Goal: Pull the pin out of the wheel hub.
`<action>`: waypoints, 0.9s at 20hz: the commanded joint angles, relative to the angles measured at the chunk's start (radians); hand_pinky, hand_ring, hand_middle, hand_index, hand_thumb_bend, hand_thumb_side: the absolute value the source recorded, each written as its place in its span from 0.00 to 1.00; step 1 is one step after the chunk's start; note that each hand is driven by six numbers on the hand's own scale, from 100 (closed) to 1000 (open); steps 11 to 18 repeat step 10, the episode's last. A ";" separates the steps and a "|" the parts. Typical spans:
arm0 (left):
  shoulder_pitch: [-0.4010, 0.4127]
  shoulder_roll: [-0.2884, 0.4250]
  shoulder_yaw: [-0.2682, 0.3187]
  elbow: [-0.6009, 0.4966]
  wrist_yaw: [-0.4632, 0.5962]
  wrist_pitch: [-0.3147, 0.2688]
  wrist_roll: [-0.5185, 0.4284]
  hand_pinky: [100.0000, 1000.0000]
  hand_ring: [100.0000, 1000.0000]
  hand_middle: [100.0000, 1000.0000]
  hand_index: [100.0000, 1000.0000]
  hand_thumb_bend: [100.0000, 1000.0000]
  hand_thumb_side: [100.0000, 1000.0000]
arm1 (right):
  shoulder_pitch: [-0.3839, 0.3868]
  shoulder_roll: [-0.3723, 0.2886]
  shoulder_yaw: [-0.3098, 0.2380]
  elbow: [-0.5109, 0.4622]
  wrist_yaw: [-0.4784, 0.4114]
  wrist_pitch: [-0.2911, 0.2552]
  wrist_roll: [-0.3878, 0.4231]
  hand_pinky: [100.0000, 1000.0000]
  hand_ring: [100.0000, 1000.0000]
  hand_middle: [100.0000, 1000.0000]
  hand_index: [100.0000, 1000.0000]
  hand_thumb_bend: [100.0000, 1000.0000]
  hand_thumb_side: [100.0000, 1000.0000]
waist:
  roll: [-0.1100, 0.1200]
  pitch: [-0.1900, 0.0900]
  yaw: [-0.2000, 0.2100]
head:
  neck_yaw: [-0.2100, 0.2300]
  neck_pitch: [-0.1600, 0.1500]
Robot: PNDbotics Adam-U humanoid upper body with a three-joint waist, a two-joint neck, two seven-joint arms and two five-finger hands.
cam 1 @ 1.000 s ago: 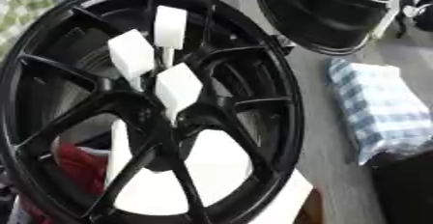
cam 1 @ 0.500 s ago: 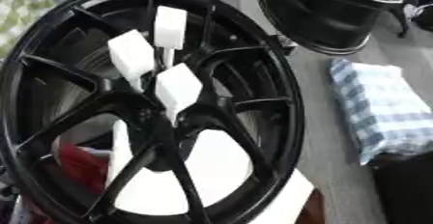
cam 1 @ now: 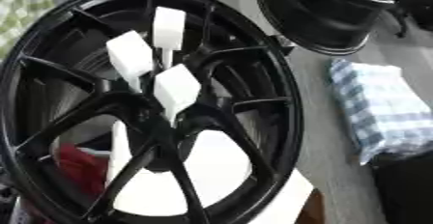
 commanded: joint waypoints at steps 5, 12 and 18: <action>-0.009 0.015 0.007 -0.020 0.011 -0.006 -0.003 0.84 0.84 0.74 0.78 0.09 0.96 | -0.057 -0.031 0.077 -0.156 -0.202 -0.044 -0.077 0.71 0.68 0.56 0.62 0.01 0.13 | 0.012 -0.024 0.009 | -0.013 -0.012; -0.014 0.016 0.007 -0.020 0.016 -0.010 -0.002 0.84 0.84 0.74 0.78 0.09 0.96 | -0.081 -0.022 0.125 -0.221 -0.320 -0.056 -0.104 0.70 0.67 0.54 0.61 0.06 0.11 | 0.013 -0.024 0.016 | -0.019 -0.014; -0.014 0.016 0.007 -0.020 0.016 -0.010 -0.002 0.84 0.84 0.74 0.78 0.09 0.96 | -0.081 -0.022 0.125 -0.221 -0.320 -0.056 -0.104 0.70 0.67 0.54 0.61 0.06 0.11 | 0.013 -0.024 0.016 | -0.019 -0.014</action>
